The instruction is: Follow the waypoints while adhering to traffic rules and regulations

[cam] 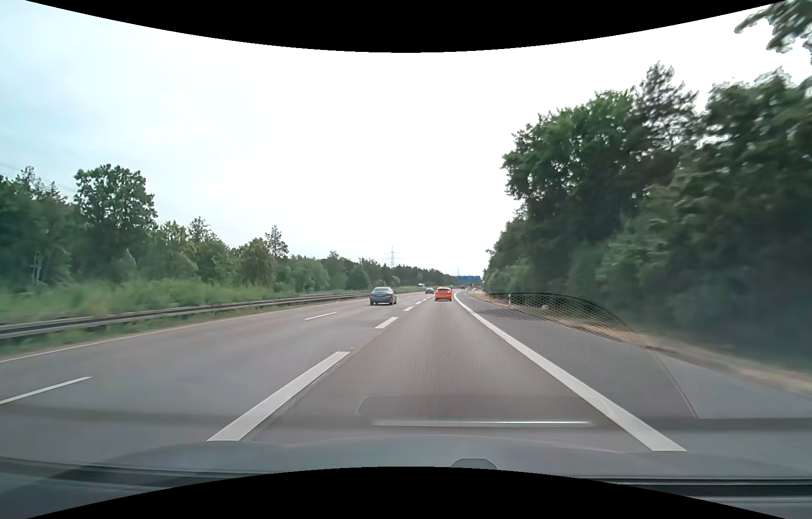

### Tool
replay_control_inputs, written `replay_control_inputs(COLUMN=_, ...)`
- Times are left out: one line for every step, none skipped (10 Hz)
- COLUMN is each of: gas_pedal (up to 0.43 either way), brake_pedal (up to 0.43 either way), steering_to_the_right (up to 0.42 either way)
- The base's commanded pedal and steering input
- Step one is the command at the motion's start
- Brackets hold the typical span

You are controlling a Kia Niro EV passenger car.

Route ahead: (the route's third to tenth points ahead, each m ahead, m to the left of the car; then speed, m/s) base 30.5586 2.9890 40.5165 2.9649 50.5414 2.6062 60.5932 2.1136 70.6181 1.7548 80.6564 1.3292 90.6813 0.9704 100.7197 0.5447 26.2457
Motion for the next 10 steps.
replay_control_inputs(gas_pedal=0.098, brake_pedal=0.000, steering_to_the_right=0.001)
replay_control_inputs(gas_pedal=0.098, brake_pedal=0.000, steering_to_the_right=0.000)
replay_control_inputs(gas_pedal=0.098, brake_pedal=0.000, steering_to_the_right=0.001)
replay_control_inputs(gas_pedal=0.098, brake_pedal=0.000, steering_to_the_right=0.000)
replay_control_inputs(gas_pedal=0.098, brake_pedal=0.000, steering_to_the_right=0.000)
replay_control_inputs(gas_pedal=0.098, brake_pedal=0.000, steering_to_the_right=0.000)
replay_control_inputs(gas_pedal=0.098, brake_pedal=0.000, steering_to_the_right=0.000)
replay_control_inputs(gas_pedal=0.098, brake_pedal=0.000, steering_to_the_right=0.000)
replay_control_inputs(gas_pedal=0.098, brake_pedal=0.000, steering_to_the_right=0.000)
replay_control_inputs(gas_pedal=0.098, brake_pedal=0.000, steering_to_the_right=0.001)
